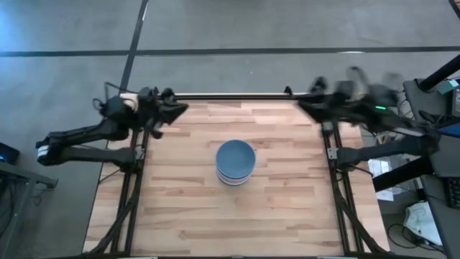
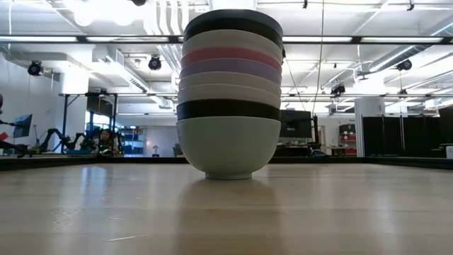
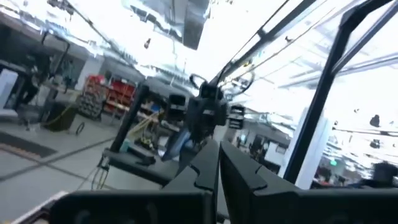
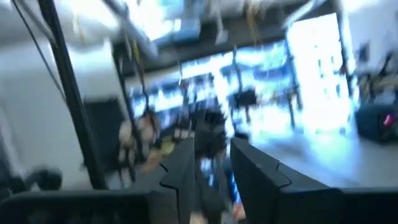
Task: Nest bowls inside each other
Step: Return to Home Position
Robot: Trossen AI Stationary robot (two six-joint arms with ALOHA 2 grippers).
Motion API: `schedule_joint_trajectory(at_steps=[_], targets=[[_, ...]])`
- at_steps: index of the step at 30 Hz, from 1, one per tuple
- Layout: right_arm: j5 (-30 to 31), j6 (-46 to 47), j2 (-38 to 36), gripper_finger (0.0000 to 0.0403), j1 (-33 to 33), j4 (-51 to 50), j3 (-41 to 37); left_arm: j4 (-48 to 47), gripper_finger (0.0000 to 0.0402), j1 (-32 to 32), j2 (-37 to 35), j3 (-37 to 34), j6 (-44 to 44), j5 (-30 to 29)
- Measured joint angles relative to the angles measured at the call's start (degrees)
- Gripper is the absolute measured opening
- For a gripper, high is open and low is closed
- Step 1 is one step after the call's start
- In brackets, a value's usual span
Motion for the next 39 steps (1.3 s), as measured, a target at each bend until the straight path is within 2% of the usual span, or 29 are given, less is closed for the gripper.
schedule_joint_trajectory(at_steps=[4,9,16,22,27,33,37,39], targets=[[5.58,1.32,-15.56,0.0085,-0.10,2.54,-9.89,-3.86,0.0000,0.20,-8.40,-3.93,0.01,-1.65],[10.37,4.84,-31.69,0.0064,-0.10,9.86,-22.41,-7.17,0.0000,0.14,-19.33,-11.97,-1.64,-8.71],[13.01,11.09,-44.25,0.0033,-0.10,14.76,-37.04,-6.25,0.0000,0.04,-34.42,-24.88,-7.90,-13.76],[13.42,15.72,-51.21,0.0009,-0.10,26.65,-49.96,-7.53,0.0000,-0.81,-42.03,-34.66,-13.76,-12.93],[13.42,16.48,-51.48,0.0009,-0.12,36.01,-56.77,-7.97,0.0000,-1.09,-44.38,-40.68,-17.36,-7.15],[13.22,23.85,-51.83,0.0009,0.00,38.16,-62.83,-8.59,0.0000,-1.76,-44.37,-44.33,-21.60,-3.98],[9.65,28.33,-51.80,0.0009,0.81,38.29,-66.22,-9.16,0.0000,-1.98,-44.41,-44.37,-20.93,-0.33],[7.27,30.16,-51.80,0.0009,1.29,34.89,-66.53,-11.98,0.0000,-1.96,-44.35,-44.37,-21.04,3.68]])
